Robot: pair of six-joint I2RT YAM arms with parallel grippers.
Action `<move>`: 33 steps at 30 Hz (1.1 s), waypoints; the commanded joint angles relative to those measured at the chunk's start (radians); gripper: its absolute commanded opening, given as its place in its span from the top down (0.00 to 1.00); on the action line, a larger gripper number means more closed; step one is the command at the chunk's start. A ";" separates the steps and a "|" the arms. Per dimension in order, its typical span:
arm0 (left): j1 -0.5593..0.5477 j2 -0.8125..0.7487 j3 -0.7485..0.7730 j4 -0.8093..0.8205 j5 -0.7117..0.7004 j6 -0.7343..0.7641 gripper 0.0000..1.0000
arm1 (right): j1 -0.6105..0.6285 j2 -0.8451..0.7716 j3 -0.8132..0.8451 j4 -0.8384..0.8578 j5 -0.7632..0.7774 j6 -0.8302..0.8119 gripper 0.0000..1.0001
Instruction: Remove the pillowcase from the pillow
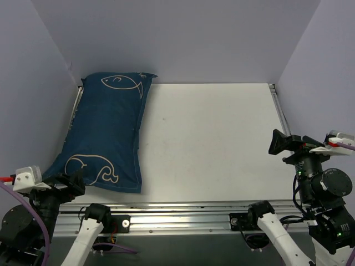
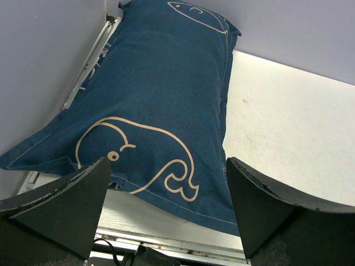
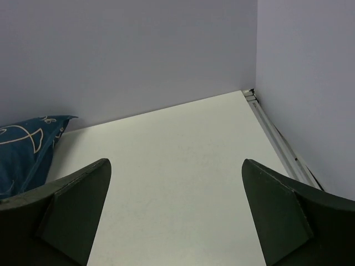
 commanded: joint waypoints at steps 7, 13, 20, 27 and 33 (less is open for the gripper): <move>-0.003 0.131 -0.061 0.046 0.054 0.006 0.06 | 0.005 0.041 -0.029 0.046 -0.056 0.024 0.00; -0.002 0.356 -0.070 0.123 0.057 0.030 0.06 | 0.005 0.119 -0.050 0.029 -0.116 0.080 0.00; -0.005 0.735 0.010 0.322 0.040 0.076 0.06 | 0.005 0.236 -0.069 0.008 -0.260 0.125 0.00; -0.089 1.138 0.126 0.519 -0.127 0.145 0.06 | 0.005 0.248 -0.168 0.078 -0.401 0.179 0.00; -0.176 1.394 0.199 0.586 -0.274 0.204 0.06 | 0.008 0.271 -0.204 0.090 -0.456 0.174 0.00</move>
